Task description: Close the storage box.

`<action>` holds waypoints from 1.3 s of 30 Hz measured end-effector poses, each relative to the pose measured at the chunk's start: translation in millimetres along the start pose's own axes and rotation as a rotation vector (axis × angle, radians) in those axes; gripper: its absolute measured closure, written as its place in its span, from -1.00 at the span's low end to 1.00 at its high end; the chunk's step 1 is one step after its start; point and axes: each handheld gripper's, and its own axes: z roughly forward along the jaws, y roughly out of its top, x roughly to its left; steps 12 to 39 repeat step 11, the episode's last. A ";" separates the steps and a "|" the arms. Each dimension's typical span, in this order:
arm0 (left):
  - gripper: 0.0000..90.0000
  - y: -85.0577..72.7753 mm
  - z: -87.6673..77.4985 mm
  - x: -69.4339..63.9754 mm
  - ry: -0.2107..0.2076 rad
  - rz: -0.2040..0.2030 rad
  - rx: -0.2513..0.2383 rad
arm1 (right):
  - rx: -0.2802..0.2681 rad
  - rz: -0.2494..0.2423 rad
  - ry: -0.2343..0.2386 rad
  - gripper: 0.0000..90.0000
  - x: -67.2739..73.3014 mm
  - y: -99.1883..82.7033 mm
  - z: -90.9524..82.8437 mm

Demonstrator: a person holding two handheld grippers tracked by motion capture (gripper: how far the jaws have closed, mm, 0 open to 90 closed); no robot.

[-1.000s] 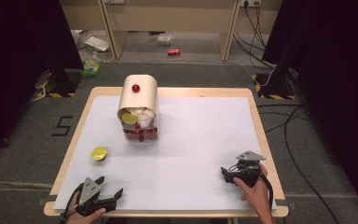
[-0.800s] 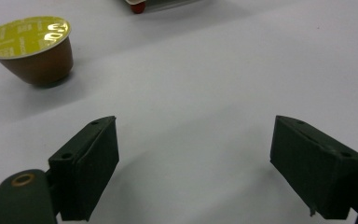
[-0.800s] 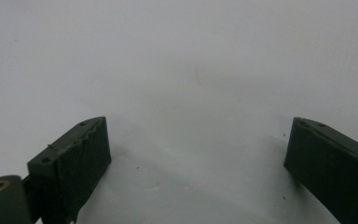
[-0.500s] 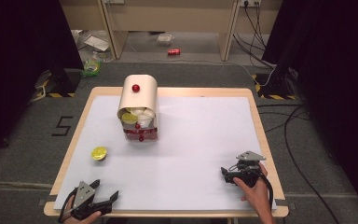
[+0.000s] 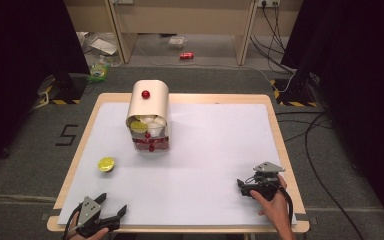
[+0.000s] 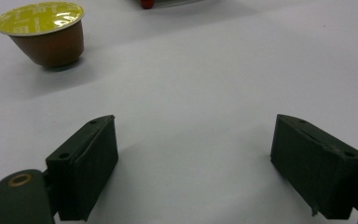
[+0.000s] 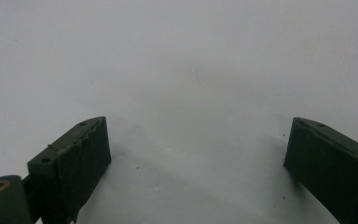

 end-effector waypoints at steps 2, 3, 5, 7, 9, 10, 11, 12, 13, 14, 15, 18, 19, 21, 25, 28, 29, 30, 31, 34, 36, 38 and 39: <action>-0.69 -0.1 0.0 0.1 -0.001 0.000 -0.001 | 0.000 0.000 0.000 -0.84 -0.1 0.0 0.0; -0.69 -0.2 0.0 0.1 -0.001 0.000 -0.001 | 0.000 -0.001 0.000 -0.84 0.0 0.0 0.0; -0.69 -0.2 0.0 0.1 -0.001 0.000 -0.001 | 0.000 0.000 0.000 -0.84 0.0 0.0 0.0; -0.69 -0.2 0.0 0.2 -0.001 0.000 0.000 | 0.000 0.002 0.001 -0.85 0.0 0.0 0.0; -0.69 0.0 0.0 0.2 -0.002 0.000 0.001 | 0.000 0.003 0.001 -0.84 0.0 0.0 0.0; -0.69 0.0 0.0 0.2 -0.001 0.000 0.001 | 0.001 0.003 0.001 -0.84 0.0 0.0 0.0; -0.69 0.0 0.0 0.2 -0.001 0.000 0.002 | 0.000 0.003 0.000 -0.84 0.0 0.0 0.0; -0.69 0.0 0.0 0.2 -0.001 0.000 0.002 | 0.000 0.003 0.000 -0.84 0.0 0.0 0.0; -0.69 0.0 0.0 0.2 -0.001 0.000 0.002 | 0.000 0.003 0.000 -0.84 0.0 0.0 0.0; -0.69 0.0 0.0 0.2 -0.001 0.000 0.002 | 0.000 0.003 0.000 -0.84 0.0 0.0 0.0; -0.69 0.0 0.0 0.2 -0.001 0.000 0.002 | 0.000 0.003 0.000 -0.84 0.0 0.0 0.0; -0.69 0.0 0.0 0.2 -0.001 0.000 0.002 | 0.000 0.003 0.000 -0.84 0.0 0.0 0.0; -0.69 0.0 0.0 0.2 -0.001 0.000 0.002 | 0.000 0.003 0.000 -0.84 0.0 0.0 0.0; -0.69 0.0 0.0 0.2 -0.001 0.000 0.002 | 0.000 0.003 0.000 -0.84 0.0 0.0 0.0; -0.69 0.0 0.0 0.2 -0.001 0.000 0.002 | 0.000 0.003 0.000 -0.84 0.0 0.0 0.0; -0.69 0.0 0.0 0.2 -0.001 0.000 0.002 | 0.000 0.003 0.000 -0.84 0.0 0.0 0.0; -0.69 0.0 0.0 0.2 -0.001 0.000 0.002 | 0.000 0.003 0.000 -0.84 0.0 0.0 0.0; -0.69 0.0 0.0 0.2 -0.001 0.000 0.002 | 0.000 0.003 0.000 -0.84 0.0 0.0 0.0; -0.69 0.0 0.0 0.2 -0.001 0.000 0.002 | 0.000 0.003 0.000 -0.84 0.0 0.0 0.0; -0.69 0.0 0.0 0.2 -0.001 0.000 0.002 | 0.000 0.003 0.000 -0.84 0.0 0.0 0.0; -0.69 0.0 0.0 0.2 -0.001 0.000 0.002 | 0.000 0.003 0.000 -0.84 0.0 0.0 0.0; -0.69 0.0 0.0 0.2 -0.001 0.000 0.002 | 0.000 0.003 0.000 -0.84 0.0 0.0 0.0; -0.69 0.0 0.0 0.2 -0.001 0.000 0.002 | 0.000 0.003 0.000 -0.84 0.0 0.0 0.0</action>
